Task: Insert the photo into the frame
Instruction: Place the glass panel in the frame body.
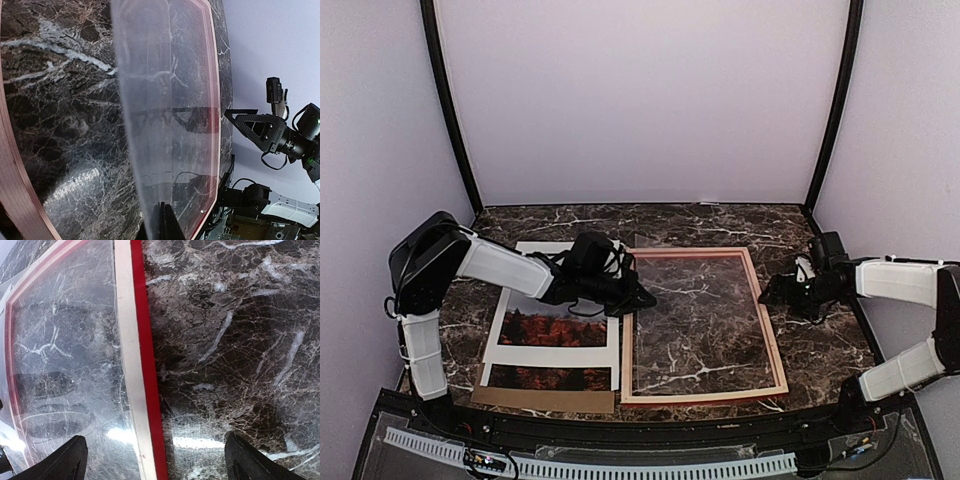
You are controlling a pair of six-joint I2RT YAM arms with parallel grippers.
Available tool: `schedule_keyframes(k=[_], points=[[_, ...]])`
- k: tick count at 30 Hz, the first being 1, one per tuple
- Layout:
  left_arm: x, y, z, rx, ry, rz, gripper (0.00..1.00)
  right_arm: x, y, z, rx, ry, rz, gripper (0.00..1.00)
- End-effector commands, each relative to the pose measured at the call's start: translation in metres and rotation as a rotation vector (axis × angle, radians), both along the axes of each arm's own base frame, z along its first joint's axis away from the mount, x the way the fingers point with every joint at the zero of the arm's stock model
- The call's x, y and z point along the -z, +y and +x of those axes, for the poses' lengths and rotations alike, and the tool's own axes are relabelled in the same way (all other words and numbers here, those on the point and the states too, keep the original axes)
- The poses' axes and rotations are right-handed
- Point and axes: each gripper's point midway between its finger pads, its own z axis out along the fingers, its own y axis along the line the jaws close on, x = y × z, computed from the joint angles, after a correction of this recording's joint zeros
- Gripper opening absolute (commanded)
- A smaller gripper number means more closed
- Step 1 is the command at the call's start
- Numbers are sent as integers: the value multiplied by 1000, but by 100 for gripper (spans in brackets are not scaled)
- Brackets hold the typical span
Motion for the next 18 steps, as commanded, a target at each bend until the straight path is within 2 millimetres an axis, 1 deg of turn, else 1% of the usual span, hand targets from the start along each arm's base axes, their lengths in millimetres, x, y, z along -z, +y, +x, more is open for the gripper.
schedule_keyframes(k=[1, 18], points=[[-21, 0, 6, 9, -48, -5, 0, 2, 2, 2, -13, -19, -4, 97], [-20, -1, 9, 27, -46, 3, 0, 6, 2, 0, -15, -9, -7, 97]])
